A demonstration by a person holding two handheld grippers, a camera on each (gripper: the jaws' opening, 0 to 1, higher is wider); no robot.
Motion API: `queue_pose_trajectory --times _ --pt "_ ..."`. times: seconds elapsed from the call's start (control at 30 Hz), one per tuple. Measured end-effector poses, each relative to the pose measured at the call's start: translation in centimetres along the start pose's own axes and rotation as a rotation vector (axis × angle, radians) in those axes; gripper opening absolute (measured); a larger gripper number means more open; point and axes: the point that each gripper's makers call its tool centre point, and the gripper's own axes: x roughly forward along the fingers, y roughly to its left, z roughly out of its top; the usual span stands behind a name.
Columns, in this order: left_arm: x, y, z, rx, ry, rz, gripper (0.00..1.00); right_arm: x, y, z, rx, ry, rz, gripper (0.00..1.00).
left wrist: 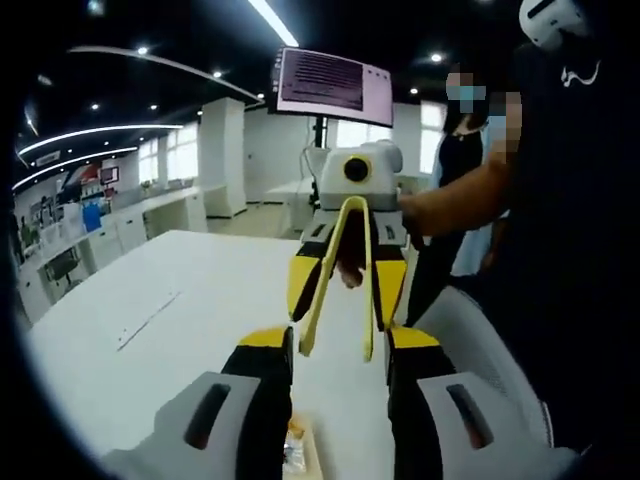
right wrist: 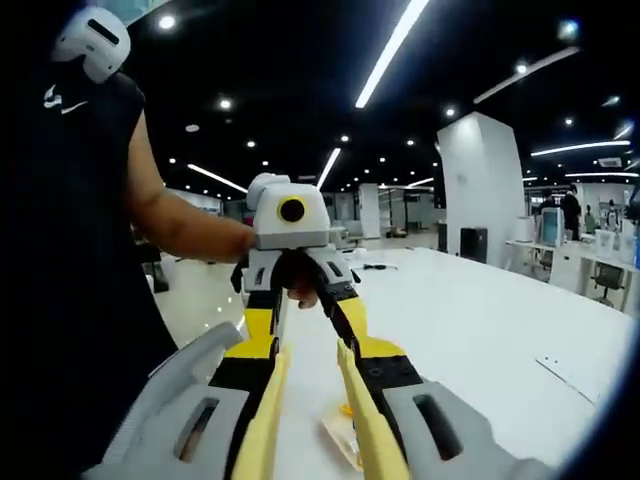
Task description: Place the target food into the container with the food tongs after gripping and lifting it, then release it inside without dropping or visibly crushing the food.
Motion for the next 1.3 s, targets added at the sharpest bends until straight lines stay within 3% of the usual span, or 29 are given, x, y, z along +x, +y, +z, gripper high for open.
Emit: queue_pose_trajectory --times 0.1,0.13,0.17,0.53,0.9,1.07,1.3 --pt "0.2 -0.2 -0.5 0.022 0.030 -0.001 0.27 0.0 0.1 -0.1 0.008 -0.001 0.006 0.27" --pt "0.0 0.7 -0.4 0.032 0.026 0.047 0.22 0.1 0.7 -0.2 0.032 0.000 0.031 0.26" --pt "0.1 -0.1 -0.4 0.015 0.023 0.003 0.22 0.0 0.0 -0.3 0.006 0.004 0.000 0.26" --pt "0.5 0.0 -0.5 0.069 0.047 0.027 0.02 -0.2 0.0 -0.7 0.056 0.032 0.002 0.19" --pt "-0.4 1.0 -1.0 0.111 0.099 0.072 0.00 -1.8 -0.9 -1.1 0.102 0.048 -0.053 0.28" --pt "-0.6 1.4 -2.1 0.139 0.137 0.108 0.00 -3.4 -1.3 -2.9 0.091 0.106 -0.105 0.29" --pt "-0.7 1.1 -2.9 0.143 0.155 0.101 0.00 -6.5 -1.9 -4.2 0.102 0.124 -0.186 0.31"
